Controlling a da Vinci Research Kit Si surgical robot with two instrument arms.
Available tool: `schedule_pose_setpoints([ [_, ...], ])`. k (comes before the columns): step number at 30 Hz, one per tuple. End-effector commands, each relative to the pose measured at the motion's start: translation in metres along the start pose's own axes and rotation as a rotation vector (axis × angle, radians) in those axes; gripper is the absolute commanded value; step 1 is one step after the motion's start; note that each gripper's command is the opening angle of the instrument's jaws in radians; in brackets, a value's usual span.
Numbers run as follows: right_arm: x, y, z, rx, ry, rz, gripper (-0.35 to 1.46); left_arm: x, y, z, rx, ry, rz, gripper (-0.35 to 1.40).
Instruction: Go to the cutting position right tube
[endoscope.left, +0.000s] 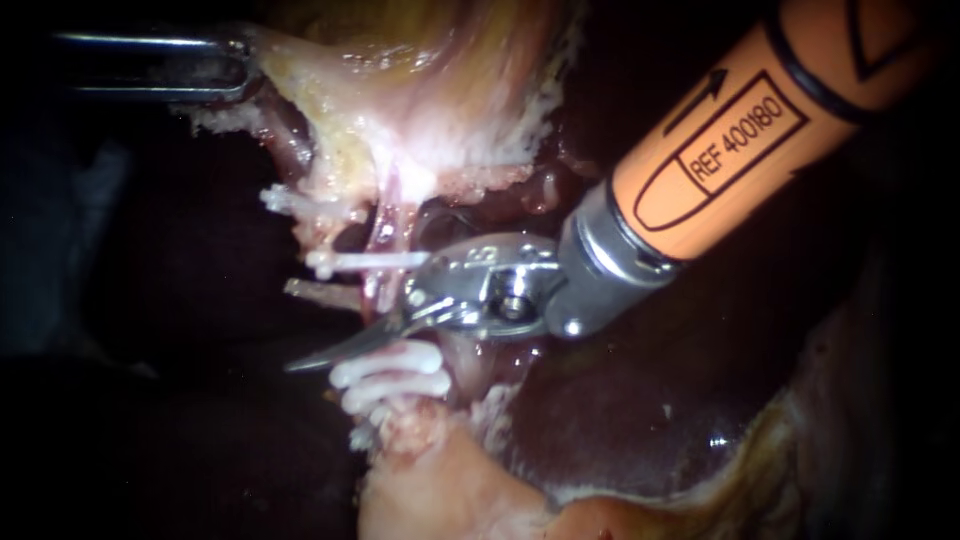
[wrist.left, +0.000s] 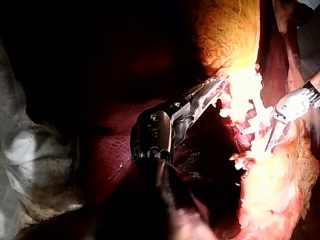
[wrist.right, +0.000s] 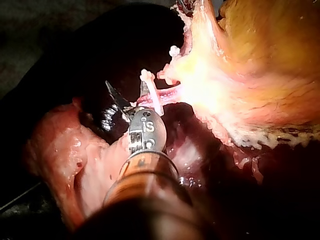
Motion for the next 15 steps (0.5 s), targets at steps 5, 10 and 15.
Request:
schedule_pose_setpoints([
  [5,0.0001,-0.0001,-0.0002,0.001,-0.001,0.001,1.24,0.0,0.0,0.0,-0.001,0.0,0.0,-0.35],
  [10,0.0001,-0.0001,-0.0002,0.001,-0.001,0.001,1.24,0.0,0.0,0.0,-0.001,0.0,0.0,-0.35],
  [15,0.0001,-0.0001,-0.0002,0.001,-0.001,0.001,1.26,0.0,0.0,0.0,-0.001,0.0,0.0,-0.35],
])
